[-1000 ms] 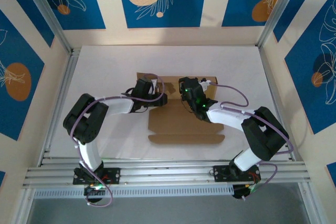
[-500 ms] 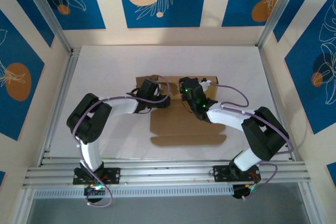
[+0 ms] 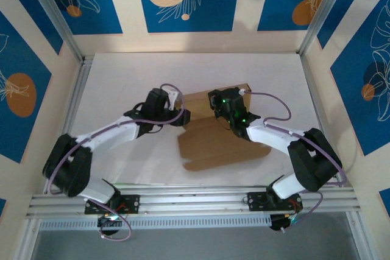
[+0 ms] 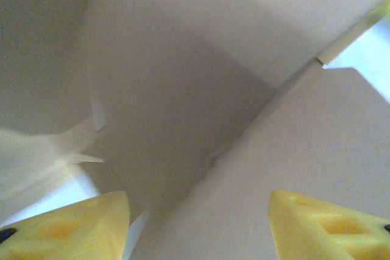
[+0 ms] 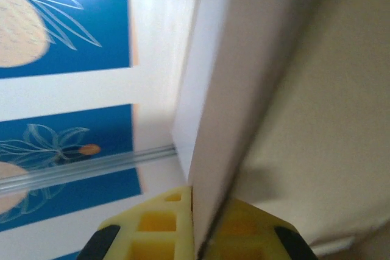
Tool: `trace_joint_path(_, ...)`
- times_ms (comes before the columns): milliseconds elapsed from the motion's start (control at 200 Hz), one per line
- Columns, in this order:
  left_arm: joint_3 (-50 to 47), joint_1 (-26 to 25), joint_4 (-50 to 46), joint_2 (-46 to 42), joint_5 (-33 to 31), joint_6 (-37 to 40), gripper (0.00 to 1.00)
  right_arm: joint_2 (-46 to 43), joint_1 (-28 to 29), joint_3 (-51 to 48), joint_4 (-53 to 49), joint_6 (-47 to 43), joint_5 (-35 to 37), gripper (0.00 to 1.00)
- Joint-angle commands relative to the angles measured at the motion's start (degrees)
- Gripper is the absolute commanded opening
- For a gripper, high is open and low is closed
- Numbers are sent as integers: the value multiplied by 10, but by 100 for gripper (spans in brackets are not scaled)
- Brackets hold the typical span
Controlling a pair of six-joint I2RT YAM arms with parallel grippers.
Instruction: Fold the paper box
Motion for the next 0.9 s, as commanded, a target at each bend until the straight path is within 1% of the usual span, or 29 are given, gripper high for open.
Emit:
trace_joint_path(0,27,15,0,-53,-3,44,62,11,-4,-20,-75,-47,-52,0)
trace_joint_path(120,36,24,-28,-85,25,73,61,15,-16,-24,-61,-47,-69,0)
trace_joint_path(185,41,34,-48,-100,25,98,61,17,-22,-27,-51,-48,-79,0)
trace_joint_path(300,46,79,-93,-117,17,139,61,18,-33,-28,-45,-53,-96,0)
trace_joint_path(365,40,113,-104,-128,53,148,61,18,-37,-28,-41,-56,-105,0)
trace_joint_path(425,35,131,-118,-134,77,158,61,18,-40,-27,-42,-60,-109,0)
trace_joint_path(570,17,131,-139,-127,143,203,63,20,-48,-28,-35,-61,-120,0)
trace_joint_path(615,4,130,-131,-122,140,211,64,22,-51,-31,-25,-61,-125,0)
trace_joint_path(700,-3,130,-129,-108,91,233,65,26,-56,-32,-14,-59,-139,0)
trace_joint_path(760,2,131,-137,-92,73,262,65,26,-60,-34,-8,-59,-148,0)
trace_joint_path(840,23,131,-150,-58,89,287,65,27,-65,-35,-3,-62,-156,0)
trace_joint_path(895,40,131,-159,-33,124,300,65,27,-67,-37,0,-64,-162,0)
